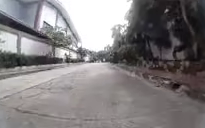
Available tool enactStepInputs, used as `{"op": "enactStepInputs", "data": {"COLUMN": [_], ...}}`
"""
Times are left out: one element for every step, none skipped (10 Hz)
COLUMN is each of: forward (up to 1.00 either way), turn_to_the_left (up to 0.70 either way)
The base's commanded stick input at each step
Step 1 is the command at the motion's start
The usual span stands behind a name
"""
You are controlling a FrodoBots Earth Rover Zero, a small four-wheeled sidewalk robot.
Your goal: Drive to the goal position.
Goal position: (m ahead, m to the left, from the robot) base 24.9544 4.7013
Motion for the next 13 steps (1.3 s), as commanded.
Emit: {"op": "enactStepInputs", "data": {"forward": [0.7, 0.7, 0.7, 0.7, 0.7, 0.7, 0.7, 0.7, 0.7, 0.7, 0.7, 0.7, 0.7], "turn_to_the_left": [0.0, 0.0, 0.0, 0.0, 0.0, 0.0, 0.0, 0.0, 0.0, 0.0, 0.0, 0.0, 0.0]}}
